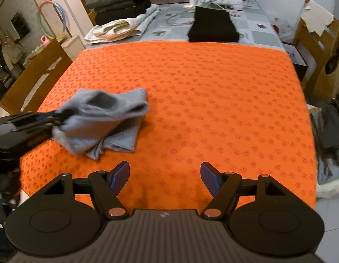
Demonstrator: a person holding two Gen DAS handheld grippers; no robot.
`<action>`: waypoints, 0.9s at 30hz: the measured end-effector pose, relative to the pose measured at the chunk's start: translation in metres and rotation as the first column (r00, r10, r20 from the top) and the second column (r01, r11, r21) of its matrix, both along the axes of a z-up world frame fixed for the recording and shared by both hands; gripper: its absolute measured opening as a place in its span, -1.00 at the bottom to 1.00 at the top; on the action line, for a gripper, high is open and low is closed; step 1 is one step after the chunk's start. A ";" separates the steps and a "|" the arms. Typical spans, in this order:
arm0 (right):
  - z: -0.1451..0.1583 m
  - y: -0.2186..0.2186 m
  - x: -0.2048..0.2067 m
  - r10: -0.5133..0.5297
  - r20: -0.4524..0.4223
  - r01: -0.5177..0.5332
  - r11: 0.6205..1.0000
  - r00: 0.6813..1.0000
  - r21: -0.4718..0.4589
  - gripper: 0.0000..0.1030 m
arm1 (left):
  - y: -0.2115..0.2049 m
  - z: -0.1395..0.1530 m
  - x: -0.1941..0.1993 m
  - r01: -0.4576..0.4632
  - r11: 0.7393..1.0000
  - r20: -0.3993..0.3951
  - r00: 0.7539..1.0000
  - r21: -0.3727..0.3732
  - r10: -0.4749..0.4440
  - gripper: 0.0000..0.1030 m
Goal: Fold clothes
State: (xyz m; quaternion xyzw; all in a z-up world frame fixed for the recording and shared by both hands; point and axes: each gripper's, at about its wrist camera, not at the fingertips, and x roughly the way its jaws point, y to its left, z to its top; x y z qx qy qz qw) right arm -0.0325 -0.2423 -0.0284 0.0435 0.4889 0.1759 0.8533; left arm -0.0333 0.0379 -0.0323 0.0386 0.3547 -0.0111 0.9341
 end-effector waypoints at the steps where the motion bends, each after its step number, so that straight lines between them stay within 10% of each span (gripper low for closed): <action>1: -0.001 0.005 0.003 0.001 0.000 -0.001 1.000 1.000 0.004 0.50 | 0.013 0.005 -0.001 -0.025 1.000 0.004 1.000 0.002 0.025 -0.77; 15: -0.038 0.091 0.077 -0.026 -0.030 0.027 0.999 0.999 0.036 0.48 | 0.187 0.024 -0.008 -0.293 0.954 -0.029 0.955 0.059 0.295 -0.78; 18: -0.057 0.105 0.093 -0.040 -0.056 0.041 0.999 0.998 0.022 0.20 | 0.214 0.023 -0.003 -0.323 0.944 -0.032 0.945 0.066 0.326 -0.78; 20: -0.066 0.112 0.098 -0.048 -0.070 0.049 0.999 0.996 0.012 -0.84 | 0.229 0.020 0.002 -0.337 0.939 -0.039 0.940 0.064 0.340 -0.78; 27: -0.031 0.110 0.098 -0.153 0.067 0.153 0.988 0.986 0.006 -0.86 | 0.259 0.024 0.030 -0.313 0.949 -0.025 0.949 0.040 0.314 -0.79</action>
